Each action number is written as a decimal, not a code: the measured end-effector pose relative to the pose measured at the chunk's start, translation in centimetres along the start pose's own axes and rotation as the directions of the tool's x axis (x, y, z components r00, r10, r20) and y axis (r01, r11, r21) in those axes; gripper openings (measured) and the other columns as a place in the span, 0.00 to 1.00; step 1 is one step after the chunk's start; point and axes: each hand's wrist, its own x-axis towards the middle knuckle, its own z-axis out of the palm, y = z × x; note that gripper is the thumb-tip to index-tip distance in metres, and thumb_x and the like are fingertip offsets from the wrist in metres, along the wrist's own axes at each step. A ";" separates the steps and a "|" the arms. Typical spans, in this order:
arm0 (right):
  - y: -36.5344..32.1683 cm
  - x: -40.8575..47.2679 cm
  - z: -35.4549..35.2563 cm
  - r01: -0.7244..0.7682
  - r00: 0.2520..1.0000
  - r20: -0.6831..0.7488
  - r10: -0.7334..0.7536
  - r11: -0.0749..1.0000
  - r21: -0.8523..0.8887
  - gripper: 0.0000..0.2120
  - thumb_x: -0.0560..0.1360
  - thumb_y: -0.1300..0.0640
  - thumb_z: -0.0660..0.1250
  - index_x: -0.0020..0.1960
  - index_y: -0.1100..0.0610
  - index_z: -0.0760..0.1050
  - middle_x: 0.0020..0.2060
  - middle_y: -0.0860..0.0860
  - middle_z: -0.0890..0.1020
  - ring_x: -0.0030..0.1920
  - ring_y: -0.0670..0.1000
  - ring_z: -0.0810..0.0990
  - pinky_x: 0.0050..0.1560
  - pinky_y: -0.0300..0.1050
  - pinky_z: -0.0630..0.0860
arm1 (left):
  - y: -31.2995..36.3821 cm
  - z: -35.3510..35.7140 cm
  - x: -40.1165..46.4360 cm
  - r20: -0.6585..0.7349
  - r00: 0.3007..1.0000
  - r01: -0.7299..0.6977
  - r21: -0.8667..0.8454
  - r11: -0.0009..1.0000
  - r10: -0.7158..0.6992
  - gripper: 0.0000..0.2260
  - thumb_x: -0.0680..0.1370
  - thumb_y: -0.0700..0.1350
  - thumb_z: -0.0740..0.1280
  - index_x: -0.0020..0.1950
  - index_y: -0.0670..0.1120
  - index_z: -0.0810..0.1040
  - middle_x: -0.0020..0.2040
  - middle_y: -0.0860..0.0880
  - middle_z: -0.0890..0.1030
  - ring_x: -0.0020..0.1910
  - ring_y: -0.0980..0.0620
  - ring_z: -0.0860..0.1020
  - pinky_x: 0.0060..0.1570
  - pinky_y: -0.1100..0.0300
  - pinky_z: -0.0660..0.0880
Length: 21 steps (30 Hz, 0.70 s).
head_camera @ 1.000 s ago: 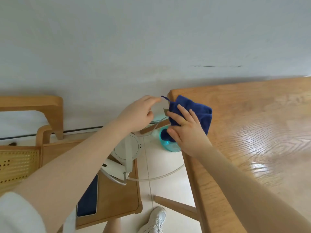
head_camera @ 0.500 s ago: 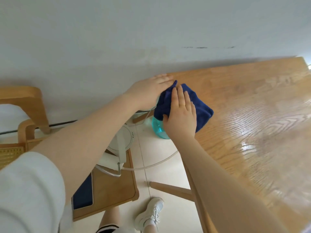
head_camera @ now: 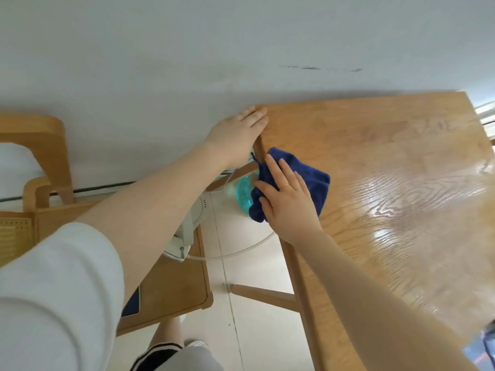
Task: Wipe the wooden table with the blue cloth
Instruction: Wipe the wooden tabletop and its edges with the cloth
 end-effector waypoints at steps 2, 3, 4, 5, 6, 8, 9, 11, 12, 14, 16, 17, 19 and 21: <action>0.1 -4.0 0.4 0.026 1.000 -0.001 -0.026 1.000 0.013 0.18 0.74 0.50 0.55 0.54 0.53 0.79 0.73 0.55 0.64 0.71 0.59 0.62 0.67 0.56 0.62 | 0.6 0.4 -0.6 0.019 1.000 -0.016 0.032 0.999 0.015 0.33 0.76 0.34 0.56 0.77 0.45 0.46 0.78 0.48 0.43 0.76 0.50 0.44 0.74 0.52 0.50; 0.0 -6.8 0.6 0.038 0.999 0.004 -0.038 0.999 0.028 0.16 0.74 0.50 0.56 0.53 0.52 0.79 0.73 0.54 0.63 0.71 0.58 0.61 0.67 0.54 0.61 | 0.9 0.7 -1.0 0.023 1.000 -0.023 0.034 0.999 0.022 0.33 0.75 0.34 0.56 0.77 0.46 0.45 0.78 0.47 0.43 0.76 0.49 0.44 0.74 0.52 0.48; 0.0 -9.5 0.9 0.050 0.998 0.021 -0.051 0.998 0.041 0.15 0.74 0.49 0.57 0.52 0.52 0.79 0.73 0.53 0.62 0.72 0.57 0.60 0.67 0.54 0.59 | 1.2 1.1 -1.5 0.027 0.999 -0.026 0.025 0.999 0.026 0.34 0.75 0.34 0.57 0.77 0.47 0.45 0.78 0.47 0.42 0.76 0.49 0.44 0.74 0.52 0.46; 0.0 -11.9 1.2 0.062 0.997 0.045 -0.064 0.997 0.045 0.14 0.75 0.48 0.58 0.51 0.51 0.80 0.74 0.52 0.60 0.72 0.56 0.59 0.68 0.53 0.58 | 1.6 1.5 -2.1 0.029 0.999 -0.027 0.012 1.000 0.026 0.33 0.75 0.35 0.57 0.77 0.48 0.46 0.78 0.47 0.43 0.76 0.49 0.44 0.74 0.53 0.46; -0.1 -13.7 1.4 0.074 0.995 0.066 -0.077 0.996 0.042 0.14 0.75 0.48 0.58 0.51 0.50 0.80 0.74 0.51 0.59 0.72 0.56 0.59 0.68 0.53 0.57 | 2.1 2.1 -2.6 0.028 0.999 -0.027 0.003 1.000 0.027 0.33 0.75 0.35 0.58 0.77 0.47 0.47 0.78 0.47 0.43 0.76 0.49 0.44 0.74 0.53 0.46; 0.4 -15.0 1.7 0.109 0.990 0.082 -0.110 0.994 0.016 0.14 0.75 0.49 0.57 0.51 0.49 0.81 0.73 0.51 0.61 0.72 0.56 0.60 0.68 0.53 0.56 | 3.2 3.1 -3.6 0.010 1.000 -0.026 -0.005 1.000 0.026 0.33 0.75 0.35 0.60 0.77 0.46 0.49 0.78 0.45 0.43 0.76 0.48 0.44 0.74 0.52 0.47; 0.7 -14.7 1.6 0.139 0.987 0.086 -0.139 0.990 0.005 0.15 0.74 0.50 0.57 0.51 0.48 0.81 0.73 0.52 0.63 0.71 0.56 0.59 0.67 0.54 0.56 | 3.7 3.4 -4.0 -0.007 1.000 -0.026 -0.023 0.999 0.025 0.33 0.74 0.34 0.61 0.76 0.45 0.51 0.78 0.45 0.44 0.76 0.47 0.44 0.74 0.52 0.48; 1.3 -13.0 1.3 0.192 0.978 0.079 -0.192 0.981 0.016 0.17 0.73 0.51 0.56 0.56 0.49 0.79 0.72 0.53 0.66 0.71 0.56 0.58 0.67 0.55 0.56 | 4.1 3.7 -4.7 -0.047 0.999 -0.026 -0.081 0.996 0.022 0.31 0.72 0.32 0.61 0.74 0.43 0.57 0.78 0.44 0.47 0.76 0.47 0.46 0.74 0.50 0.50; 1.6 -12.0 1.3 0.193 0.979 0.067 -0.195 0.981 0.028 0.18 0.73 0.51 0.55 0.58 0.49 0.78 0.72 0.54 0.66 0.72 0.56 0.59 0.68 0.55 0.56 | 4.2 3.8 -5.1 -0.063 0.998 -0.025 -0.104 0.994 0.018 0.31 0.72 0.32 0.61 0.73 0.43 0.59 0.78 0.44 0.49 0.76 0.46 0.47 0.74 0.49 0.50; 1.6 -10.3 1.2 0.147 0.988 0.028 -0.149 0.988 0.046 0.21 0.73 0.51 0.54 0.63 0.50 0.75 0.73 0.55 0.64 0.72 0.58 0.60 0.69 0.58 0.58 | 4.5 4.2 -6.0 -0.086 0.996 -0.014 -0.117 0.993 0.004 0.30 0.71 0.31 0.60 0.73 0.44 0.60 0.77 0.44 0.50 0.76 0.45 0.48 0.74 0.48 0.50; 0.7 -9.8 1.4 0.031 1.000 -0.006 -0.030 0.996 0.084 0.26 0.73 0.53 0.57 0.71 0.53 0.66 0.74 0.56 0.60 0.73 0.58 0.59 0.70 0.58 0.57 | 5.6 4.4 -7.2 -0.099 0.995 -0.002 -0.117 0.993 -0.009 0.30 0.72 0.31 0.59 0.74 0.45 0.60 0.77 0.44 0.50 0.76 0.45 0.47 0.74 0.49 0.49; 0.2 -10.4 1.7 -0.054 0.998 -0.014 0.056 0.992 0.115 0.31 0.73 0.54 0.61 0.74 0.56 0.60 0.75 0.57 0.58 0.74 0.58 0.57 0.71 0.57 0.55 | 6.4 4.6 -7.8 -0.100 0.995 0.000 -0.125 0.992 -0.012 0.30 0.72 0.31 0.59 0.74 0.45 0.60 0.78 0.45 0.49 0.76 0.45 0.47 0.74 0.50 0.48; -0.7 -13.6 2.3 -0.195 0.979 -0.035 0.201 0.973 0.126 0.38 0.69 0.56 0.68 0.74 0.62 0.55 0.74 0.60 0.59 0.74 0.59 0.57 0.71 0.56 0.54 | 8.3 5.0 -9.0 -0.088 0.996 -0.009 -0.163 0.987 -0.006 0.30 0.74 0.29 0.57 0.75 0.45 0.59 0.78 0.45 0.50 0.76 0.46 0.47 0.73 0.52 0.47; -1.1 -18.3 2.8 -0.233 0.970 -0.040 0.238 0.967 0.103 0.43 0.65 0.57 0.71 0.74 0.64 0.55 0.72 0.61 0.63 0.73 0.59 0.60 0.70 0.55 0.55 | 10.3 5.9 -10.1 -0.092 0.995 -0.047 -0.184 0.982 0.030 0.29 0.75 0.28 0.55 0.74 0.44 0.59 0.77 0.44 0.51 0.76 0.45 0.48 0.72 0.54 0.47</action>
